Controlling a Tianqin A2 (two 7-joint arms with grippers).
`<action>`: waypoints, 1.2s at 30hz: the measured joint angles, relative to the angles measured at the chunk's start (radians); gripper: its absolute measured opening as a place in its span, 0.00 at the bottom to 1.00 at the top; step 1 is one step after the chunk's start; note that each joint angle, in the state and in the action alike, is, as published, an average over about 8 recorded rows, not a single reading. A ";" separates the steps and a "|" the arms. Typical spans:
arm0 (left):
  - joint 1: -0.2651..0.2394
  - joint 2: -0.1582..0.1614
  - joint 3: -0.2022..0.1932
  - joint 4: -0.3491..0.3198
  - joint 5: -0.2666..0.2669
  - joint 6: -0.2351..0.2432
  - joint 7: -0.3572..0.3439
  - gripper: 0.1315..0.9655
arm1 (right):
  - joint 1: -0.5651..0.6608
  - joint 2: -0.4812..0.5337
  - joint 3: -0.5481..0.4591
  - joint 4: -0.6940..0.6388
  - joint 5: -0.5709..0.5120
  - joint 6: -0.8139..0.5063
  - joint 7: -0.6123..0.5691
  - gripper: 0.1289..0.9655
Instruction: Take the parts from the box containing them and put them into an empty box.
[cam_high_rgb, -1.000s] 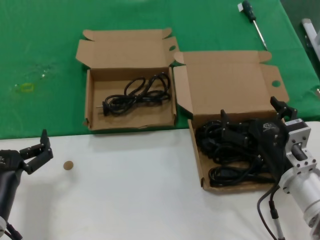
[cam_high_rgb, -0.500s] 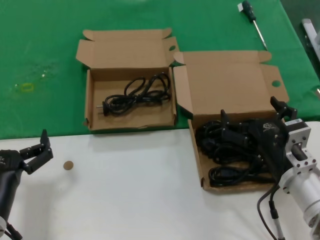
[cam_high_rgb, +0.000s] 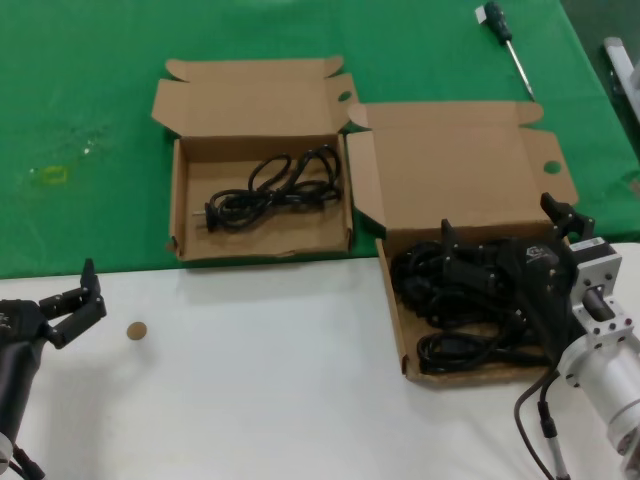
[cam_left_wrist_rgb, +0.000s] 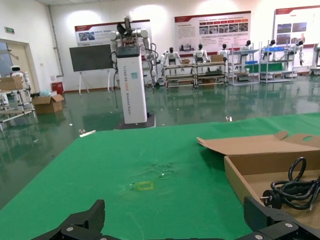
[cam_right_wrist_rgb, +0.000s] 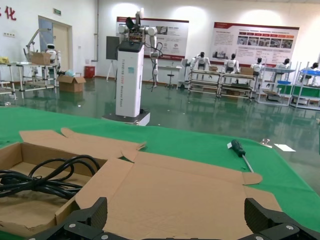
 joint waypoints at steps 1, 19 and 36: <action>0.000 0.000 0.000 0.000 0.000 0.000 0.000 1.00 | 0.000 0.000 0.000 0.000 0.000 0.000 0.000 1.00; 0.000 0.000 0.000 0.000 0.000 0.000 0.000 1.00 | 0.000 0.000 0.000 0.000 0.000 0.000 0.000 1.00; 0.000 0.000 0.000 0.000 0.000 0.000 0.000 1.00 | 0.000 0.000 0.000 0.000 0.000 0.000 0.000 1.00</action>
